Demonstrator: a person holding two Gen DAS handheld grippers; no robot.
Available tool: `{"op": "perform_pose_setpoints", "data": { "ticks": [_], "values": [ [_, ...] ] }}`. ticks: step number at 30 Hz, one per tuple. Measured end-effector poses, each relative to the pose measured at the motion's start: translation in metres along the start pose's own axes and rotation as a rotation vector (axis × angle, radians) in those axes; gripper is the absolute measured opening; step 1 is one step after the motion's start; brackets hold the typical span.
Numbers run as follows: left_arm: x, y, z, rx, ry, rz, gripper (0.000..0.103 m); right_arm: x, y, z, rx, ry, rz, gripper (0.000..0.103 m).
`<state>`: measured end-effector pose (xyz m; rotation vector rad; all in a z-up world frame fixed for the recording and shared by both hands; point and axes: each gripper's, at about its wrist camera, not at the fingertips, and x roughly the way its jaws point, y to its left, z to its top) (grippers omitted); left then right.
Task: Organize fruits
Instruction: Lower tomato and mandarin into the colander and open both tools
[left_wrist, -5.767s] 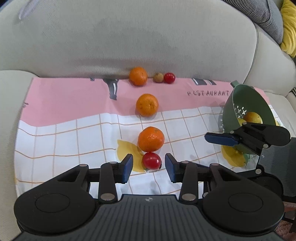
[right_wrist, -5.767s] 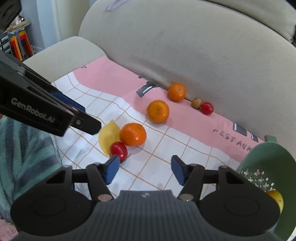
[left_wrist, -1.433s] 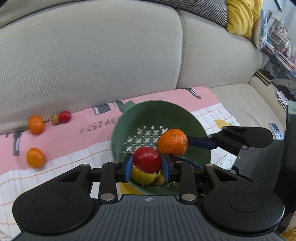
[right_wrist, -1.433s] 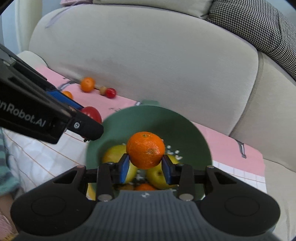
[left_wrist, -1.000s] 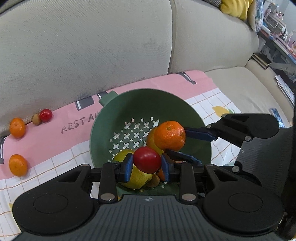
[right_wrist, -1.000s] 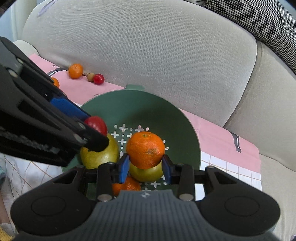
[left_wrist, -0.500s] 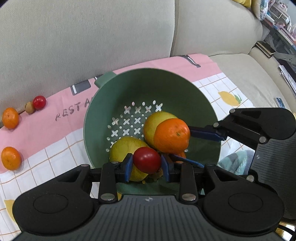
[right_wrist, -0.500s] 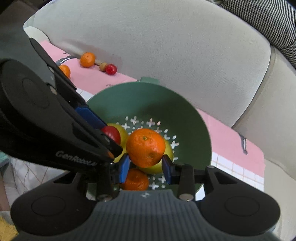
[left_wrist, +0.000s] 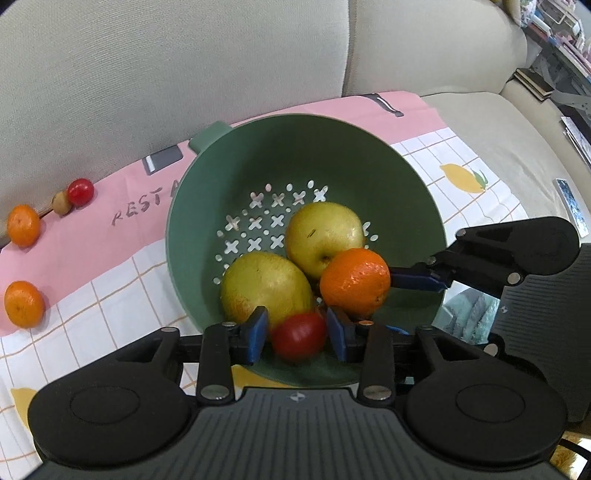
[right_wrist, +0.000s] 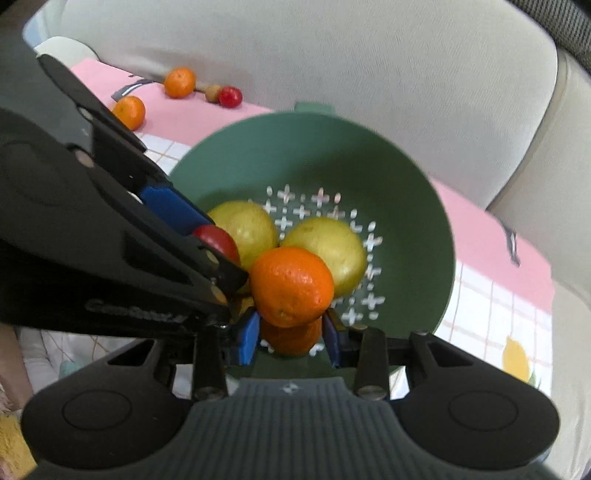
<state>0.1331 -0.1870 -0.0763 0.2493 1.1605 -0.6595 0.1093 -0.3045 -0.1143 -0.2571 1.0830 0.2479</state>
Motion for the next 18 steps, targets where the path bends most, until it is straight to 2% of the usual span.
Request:
{"op": "perform_pose_setpoints", "data": {
  "ticks": [3,6,13,18],
  "values": [
    [-0.004,0.0,-0.002,-0.003,-0.006,0.007,0.054,-0.002,0.001,-0.004,0.008,0.007,-0.007,0.035],
    [-0.01,0.0,-0.004,-0.009,-0.019,0.0,0.056,-0.005,0.002,-0.005,0.015,0.004,-0.012,0.037],
    [-0.032,0.0,-0.009,-0.023,-0.068,0.005,0.059,-0.016,0.004,-0.003,0.024,-0.029,-0.043,0.058],
    [-0.052,0.007,-0.019,-0.027,-0.117,0.048,0.06,-0.028,0.012,-0.001,0.03,-0.066,-0.085,0.07]
  ]
}}
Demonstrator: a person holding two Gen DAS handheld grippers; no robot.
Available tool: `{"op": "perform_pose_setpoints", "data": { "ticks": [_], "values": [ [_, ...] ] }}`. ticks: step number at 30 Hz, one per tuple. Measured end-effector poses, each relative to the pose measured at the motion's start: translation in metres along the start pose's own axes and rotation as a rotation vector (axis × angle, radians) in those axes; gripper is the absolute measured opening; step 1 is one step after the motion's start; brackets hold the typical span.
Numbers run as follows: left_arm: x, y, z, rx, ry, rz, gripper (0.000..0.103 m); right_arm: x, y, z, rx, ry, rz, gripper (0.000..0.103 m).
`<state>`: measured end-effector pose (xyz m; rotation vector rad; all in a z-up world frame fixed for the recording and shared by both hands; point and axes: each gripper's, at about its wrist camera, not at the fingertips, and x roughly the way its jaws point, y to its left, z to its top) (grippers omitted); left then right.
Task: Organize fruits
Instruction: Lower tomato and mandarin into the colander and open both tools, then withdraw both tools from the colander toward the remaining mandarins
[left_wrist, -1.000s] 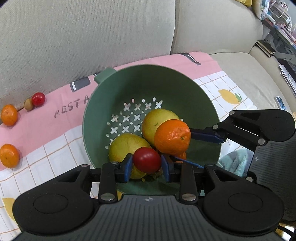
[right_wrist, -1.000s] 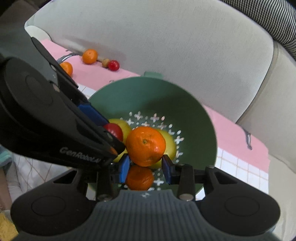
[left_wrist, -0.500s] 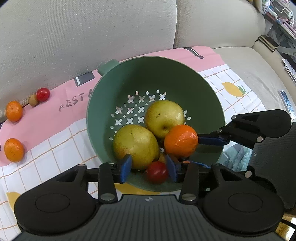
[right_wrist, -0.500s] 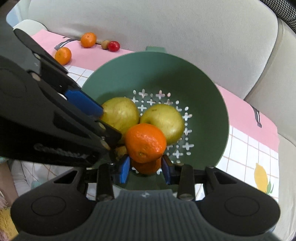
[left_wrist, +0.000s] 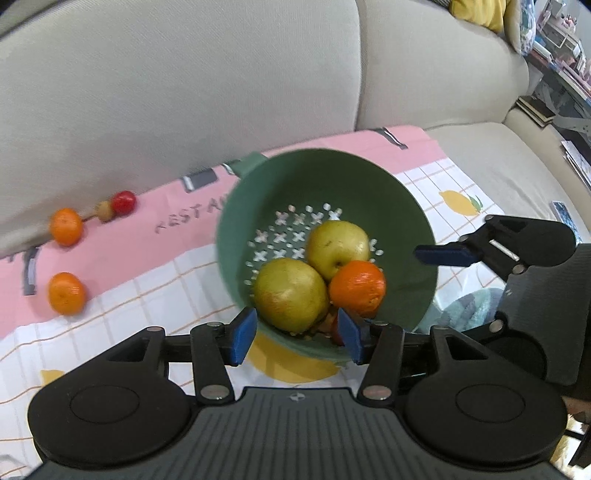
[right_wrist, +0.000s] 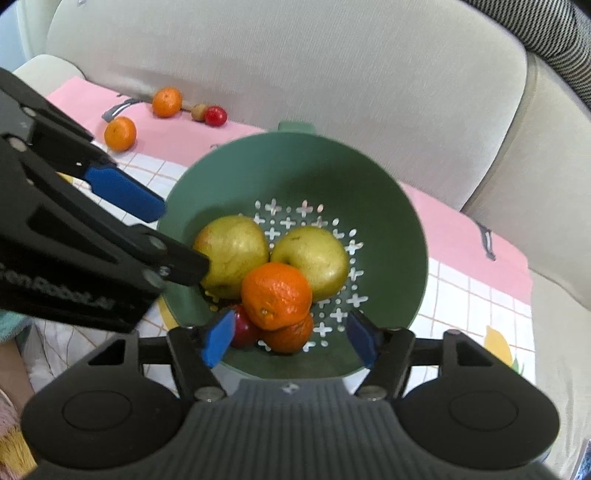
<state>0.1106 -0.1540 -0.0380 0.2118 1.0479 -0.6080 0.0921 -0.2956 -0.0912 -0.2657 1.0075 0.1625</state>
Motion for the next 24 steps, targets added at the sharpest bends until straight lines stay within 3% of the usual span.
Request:
{"op": "perform_pose_setpoints", "data": {
  "ticks": [5,11,24],
  "values": [
    [-0.021,0.015,-0.011,-0.023,-0.05,0.054,0.06,-0.011,0.009,0.004,0.019,-0.038,-0.036,0.082],
    [-0.044,0.036,-0.021,-0.066,-0.109,0.113,0.06,-0.023,0.021,0.012,0.039,-0.07,-0.047,0.084],
    [-0.083,0.095,-0.028,-0.185,-0.203,0.262,0.06,-0.038,0.071,0.046,0.041,-0.145,0.037,0.085]
  ]
}}
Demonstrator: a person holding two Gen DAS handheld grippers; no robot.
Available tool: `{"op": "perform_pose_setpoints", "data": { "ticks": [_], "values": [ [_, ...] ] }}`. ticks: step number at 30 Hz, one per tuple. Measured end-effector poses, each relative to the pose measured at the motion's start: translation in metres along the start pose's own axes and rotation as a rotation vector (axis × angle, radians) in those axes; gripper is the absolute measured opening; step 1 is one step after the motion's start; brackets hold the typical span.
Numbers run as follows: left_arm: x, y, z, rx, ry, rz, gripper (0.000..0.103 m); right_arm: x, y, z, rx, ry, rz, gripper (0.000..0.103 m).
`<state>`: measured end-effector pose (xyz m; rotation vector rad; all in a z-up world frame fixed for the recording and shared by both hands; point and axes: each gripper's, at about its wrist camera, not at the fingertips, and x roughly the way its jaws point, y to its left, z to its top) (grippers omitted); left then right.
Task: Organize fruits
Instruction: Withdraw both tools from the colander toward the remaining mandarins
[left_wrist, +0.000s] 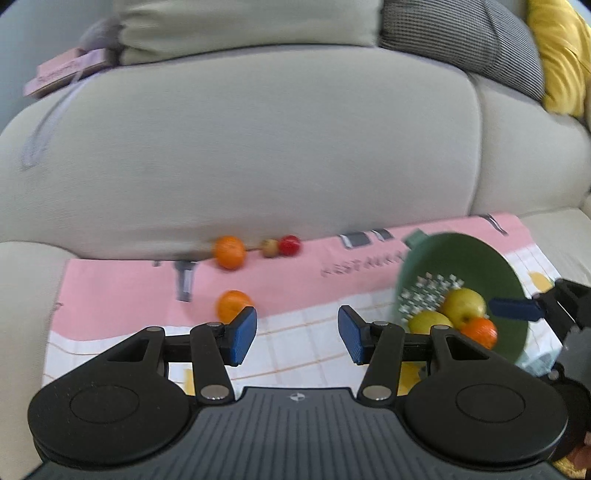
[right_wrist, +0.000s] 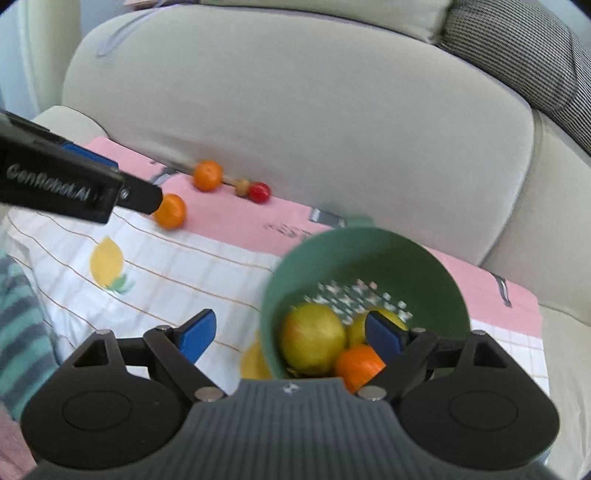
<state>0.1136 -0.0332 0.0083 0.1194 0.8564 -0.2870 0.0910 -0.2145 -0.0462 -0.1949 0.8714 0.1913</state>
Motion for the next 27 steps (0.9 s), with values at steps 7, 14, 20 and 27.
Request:
{"op": "perform_pose_setpoints", "data": {
  "ticks": [7,14,20,27],
  "values": [
    [0.004,0.046,0.004,-0.078,-0.008,0.03,0.06,0.008,0.026,0.02,-0.009,-0.033,0.053,0.085],
    [0.017,0.081,0.005,-0.135,0.003,0.042,0.06,0.025,0.047,0.039,-0.042,-0.058,0.087,0.084],
    [0.034,0.098,0.004,-0.168,0.007,0.026,0.06,0.041,0.06,0.051,-0.08,-0.084,0.107,0.083],
    [0.06,0.11,-0.001,-0.193,0.03,0.005,0.06,0.071,0.07,0.062,-0.113,-0.055,0.1,0.077]
  ]
}}
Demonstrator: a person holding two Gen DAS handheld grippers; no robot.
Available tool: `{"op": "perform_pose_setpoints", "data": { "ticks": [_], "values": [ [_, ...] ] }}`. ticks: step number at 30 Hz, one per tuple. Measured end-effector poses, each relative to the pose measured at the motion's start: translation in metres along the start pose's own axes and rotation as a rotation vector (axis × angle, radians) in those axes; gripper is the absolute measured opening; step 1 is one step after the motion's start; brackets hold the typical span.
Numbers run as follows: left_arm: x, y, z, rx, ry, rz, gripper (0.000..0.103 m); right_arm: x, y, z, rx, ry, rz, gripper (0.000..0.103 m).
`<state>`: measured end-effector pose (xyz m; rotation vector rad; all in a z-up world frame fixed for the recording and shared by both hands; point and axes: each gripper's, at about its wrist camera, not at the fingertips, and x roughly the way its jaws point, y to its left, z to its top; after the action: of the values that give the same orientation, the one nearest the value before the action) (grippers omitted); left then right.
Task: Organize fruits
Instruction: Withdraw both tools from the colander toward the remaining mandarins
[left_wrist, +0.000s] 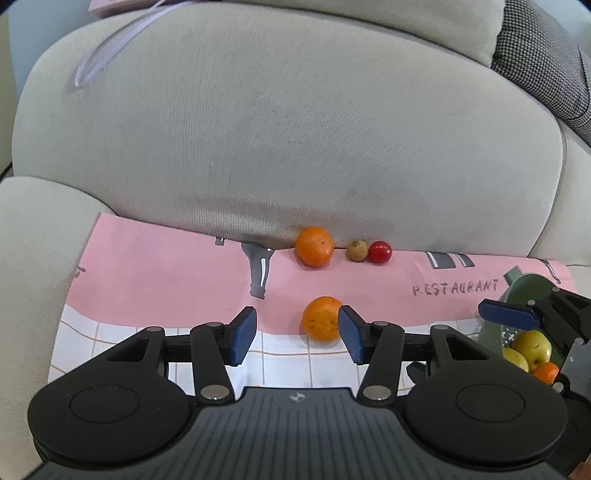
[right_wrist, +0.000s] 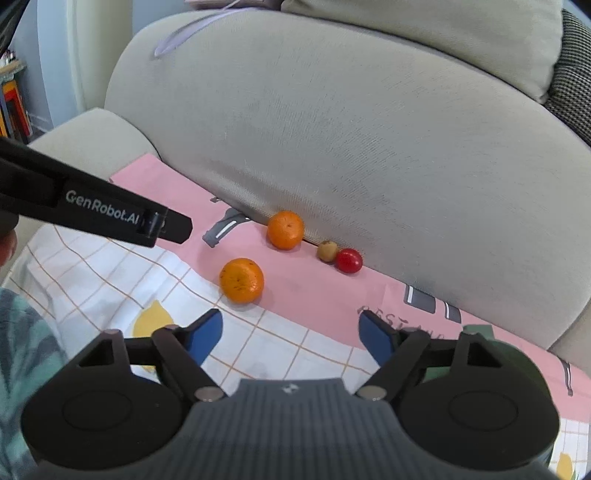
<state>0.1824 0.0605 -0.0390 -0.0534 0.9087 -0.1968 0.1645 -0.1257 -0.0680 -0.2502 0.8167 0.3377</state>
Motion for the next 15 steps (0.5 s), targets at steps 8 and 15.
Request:
{"op": "perform_pose_setpoints", "data": {
  "ticks": [8,15],
  "values": [
    [0.025,0.023,-0.004,-0.064,0.04,-0.049,0.06,0.036,-0.004,0.006,0.008,0.045,0.028,0.055],
    [0.044,0.028,-0.004,-0.095,0.072,-0.098,0.058,0.061,-0.009,0.012,0.0,0.059,0.045,0.048]
  ]
}}
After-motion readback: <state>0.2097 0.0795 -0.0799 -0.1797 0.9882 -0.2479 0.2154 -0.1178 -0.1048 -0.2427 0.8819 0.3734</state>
